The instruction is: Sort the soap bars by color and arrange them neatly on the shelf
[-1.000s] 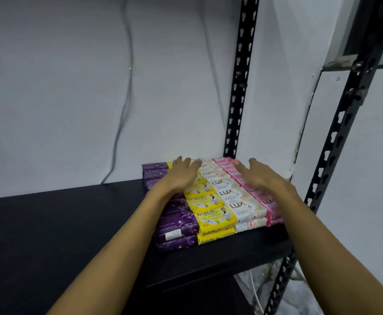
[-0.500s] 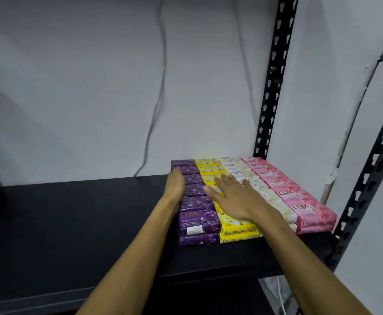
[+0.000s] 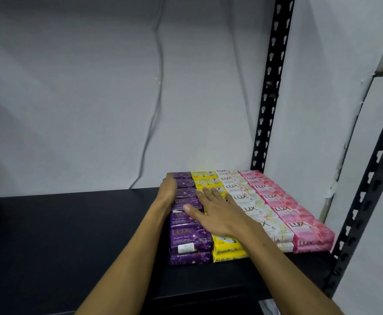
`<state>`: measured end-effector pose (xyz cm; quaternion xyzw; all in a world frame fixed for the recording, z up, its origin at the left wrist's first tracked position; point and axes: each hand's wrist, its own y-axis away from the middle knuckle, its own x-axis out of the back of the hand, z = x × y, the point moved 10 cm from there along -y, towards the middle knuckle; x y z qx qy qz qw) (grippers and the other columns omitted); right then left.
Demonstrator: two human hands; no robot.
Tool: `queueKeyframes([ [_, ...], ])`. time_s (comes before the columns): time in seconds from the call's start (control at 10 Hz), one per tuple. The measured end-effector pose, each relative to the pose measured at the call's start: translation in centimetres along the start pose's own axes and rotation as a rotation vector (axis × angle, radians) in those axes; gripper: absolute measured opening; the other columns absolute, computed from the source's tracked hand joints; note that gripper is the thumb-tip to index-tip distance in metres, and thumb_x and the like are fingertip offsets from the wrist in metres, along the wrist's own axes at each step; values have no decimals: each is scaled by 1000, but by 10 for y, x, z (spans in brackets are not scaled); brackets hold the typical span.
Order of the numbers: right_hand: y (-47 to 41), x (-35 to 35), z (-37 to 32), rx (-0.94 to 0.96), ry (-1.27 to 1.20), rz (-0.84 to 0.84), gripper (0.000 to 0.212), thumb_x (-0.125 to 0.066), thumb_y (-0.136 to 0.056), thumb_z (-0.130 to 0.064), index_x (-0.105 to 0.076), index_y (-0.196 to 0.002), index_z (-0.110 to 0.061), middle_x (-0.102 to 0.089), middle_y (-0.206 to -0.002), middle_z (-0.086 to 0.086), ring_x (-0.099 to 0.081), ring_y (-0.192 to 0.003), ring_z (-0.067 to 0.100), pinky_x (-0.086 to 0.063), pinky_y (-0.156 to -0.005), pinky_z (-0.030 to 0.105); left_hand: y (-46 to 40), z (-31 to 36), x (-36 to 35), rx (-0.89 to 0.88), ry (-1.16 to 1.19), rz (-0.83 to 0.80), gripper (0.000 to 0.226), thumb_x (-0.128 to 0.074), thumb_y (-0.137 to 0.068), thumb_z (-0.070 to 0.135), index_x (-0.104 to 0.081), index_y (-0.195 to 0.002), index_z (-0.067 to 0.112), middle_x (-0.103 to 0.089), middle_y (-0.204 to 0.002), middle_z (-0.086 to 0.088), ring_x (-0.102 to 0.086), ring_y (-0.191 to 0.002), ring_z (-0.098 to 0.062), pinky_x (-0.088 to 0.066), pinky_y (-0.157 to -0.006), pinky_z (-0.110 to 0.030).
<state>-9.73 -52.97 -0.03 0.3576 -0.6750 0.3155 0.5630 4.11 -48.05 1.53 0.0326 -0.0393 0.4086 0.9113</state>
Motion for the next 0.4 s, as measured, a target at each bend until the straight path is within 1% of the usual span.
queueKeyframes([
  [0.1,-1,-1,2,-1,4,11,93,-2,-84,-84,0,-158,-28,10,-165,-3,14,-151,16,7,-122,50,1,2,-1,-27,-4,-13,38,-24,-103,24,-58,-91,13,-68,-103,-17,-64,-90,-28,-53,-93,-46],
  [0.2,2,1,-1,4,-37,-15,97,-1,-80,-86,-2,-159,-29,8,-166,-4,12,-152,16,7,-122,51,5,4,1,-52,-33,-52,39,-27,-103,28,-61,-91,15,-71,-108,-18,-67,-93,-30,-53,-94,-49],
  [0.3,10,14,-2,35,-174,15,98,-3,-78,-86,-7,-159,-29,-2,-166,-5,6,-153,15,4,-123,51,15,-1,10,-41,-89,-125,46,-28,-100,46,-65,-96,18,-70,-115,-14,-66,-102,-27,-50,-100,-43],
  [0.4,34,49,2,93,-428,181,84,-21,-86,-78,-19,-157,-33,-18,-164,-9,-10,-152,12,-8,-124,47,27,-17,47,-57,-416,-95,47,-29,-105,48,-59,-128,21,-46,-151,-9,-41,-140,-25,-28,-115,-35],
])
